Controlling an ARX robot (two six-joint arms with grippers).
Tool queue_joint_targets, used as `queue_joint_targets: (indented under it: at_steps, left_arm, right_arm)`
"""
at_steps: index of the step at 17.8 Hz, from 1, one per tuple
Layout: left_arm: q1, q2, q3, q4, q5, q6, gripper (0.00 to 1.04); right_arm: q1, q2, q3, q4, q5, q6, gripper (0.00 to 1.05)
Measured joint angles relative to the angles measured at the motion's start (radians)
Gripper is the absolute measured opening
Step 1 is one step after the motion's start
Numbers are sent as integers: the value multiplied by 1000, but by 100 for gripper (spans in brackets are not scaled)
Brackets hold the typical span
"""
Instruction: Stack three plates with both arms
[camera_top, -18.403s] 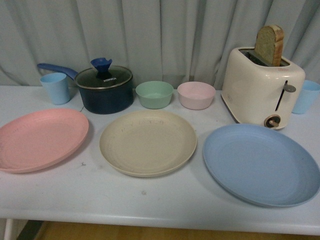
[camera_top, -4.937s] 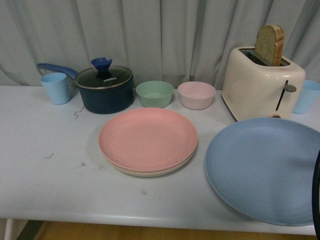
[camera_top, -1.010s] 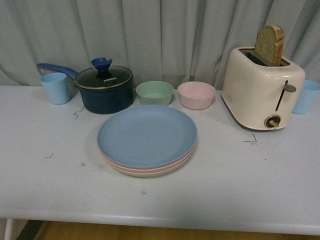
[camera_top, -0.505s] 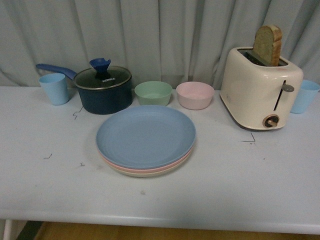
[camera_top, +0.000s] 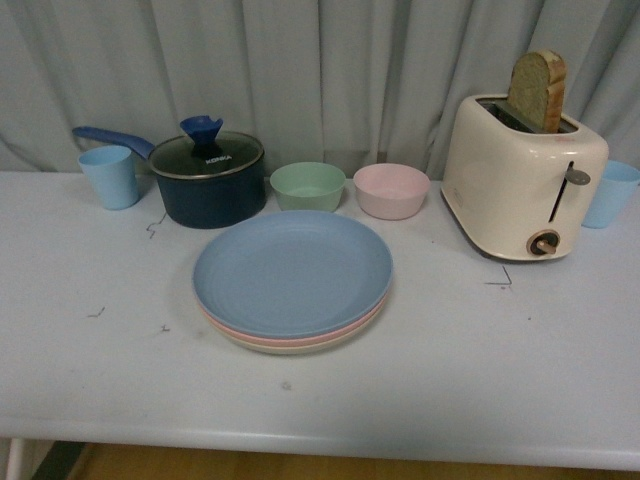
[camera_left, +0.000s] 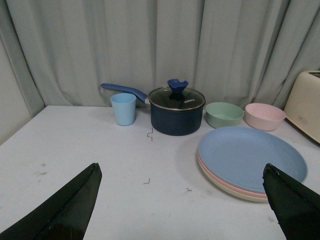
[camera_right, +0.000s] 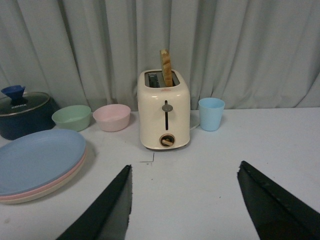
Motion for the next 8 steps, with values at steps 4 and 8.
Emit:
queue_joint_targets:
  at_steps: [4,8]
  left_arm:
    - [0,0,0,0,0,0,98]
    - [0,0,0,0,0,0,98]
  right_arm:
    - [0,0,0,0,0,0,97]
    - [0,0,0,0,0,0,98]
